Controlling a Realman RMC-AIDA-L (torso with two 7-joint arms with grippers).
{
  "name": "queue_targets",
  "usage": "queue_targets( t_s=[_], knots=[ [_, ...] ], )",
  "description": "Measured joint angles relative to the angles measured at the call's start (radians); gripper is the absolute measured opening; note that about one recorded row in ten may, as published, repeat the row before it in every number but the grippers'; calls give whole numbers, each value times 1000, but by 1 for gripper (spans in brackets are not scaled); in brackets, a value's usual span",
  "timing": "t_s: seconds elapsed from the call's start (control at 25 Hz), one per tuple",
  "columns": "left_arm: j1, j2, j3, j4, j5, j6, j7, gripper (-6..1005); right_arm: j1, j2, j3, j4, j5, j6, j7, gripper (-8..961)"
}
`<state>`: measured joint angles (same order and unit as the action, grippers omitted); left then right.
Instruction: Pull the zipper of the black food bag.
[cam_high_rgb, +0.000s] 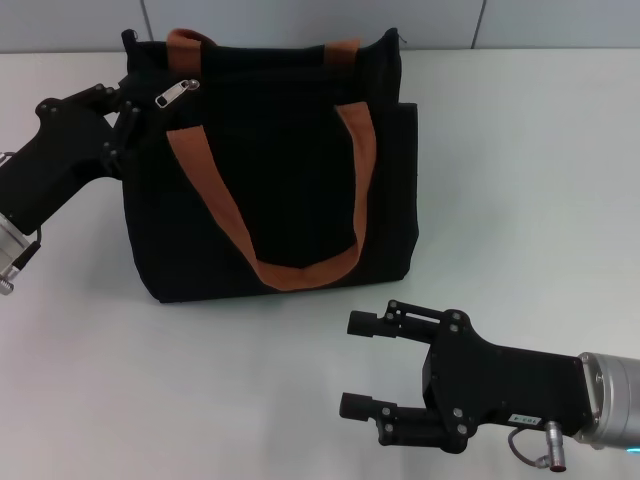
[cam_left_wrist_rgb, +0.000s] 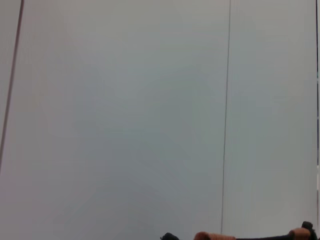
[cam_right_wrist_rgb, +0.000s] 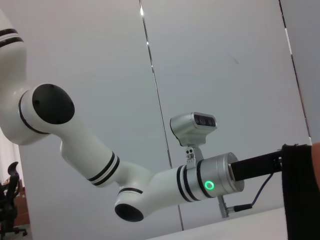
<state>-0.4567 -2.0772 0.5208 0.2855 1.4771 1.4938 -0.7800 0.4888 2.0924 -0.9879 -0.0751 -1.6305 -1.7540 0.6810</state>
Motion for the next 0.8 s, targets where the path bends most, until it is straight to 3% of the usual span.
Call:
queue_targets(
  t_s=[0.12, 0.2, 0.36, 0.52, 0.56, 0.6, 0.8],
  knots=[
    [0, 0, 1, 0, 0, 1, -50, 208, -1, 0, 0, 1, 25, -1, 5, 746],
    [-3, 0, 1, 0, 1, 1, -91, 22, -3, 0, 0, 7, 58, -12, 18, 746],
    [-11, 1, 2, 0, 3, 4, -180, 24, -6, -3, 0, 7, 102, -48, 82, 746],
    [-30, 2, 14, 0, 8, 10, -321, 26, -1, -9, 4, -48, 229, -74, 398, 747],
    [-30, 2, 14, 0, 8, 10, -321, 27, -1, -9, 4, -48, 229, -74, 398, 747],
    [-34, 3, 16, 0, 8, 10, -356, 27, 1, -8, 4, -99, 279, -70, 572, 747],
    [-54, 4, 55, 2, 10, 30, -491, 30, 37, -6, 5, -145, 373, 0, 777, 748]
  ],
)
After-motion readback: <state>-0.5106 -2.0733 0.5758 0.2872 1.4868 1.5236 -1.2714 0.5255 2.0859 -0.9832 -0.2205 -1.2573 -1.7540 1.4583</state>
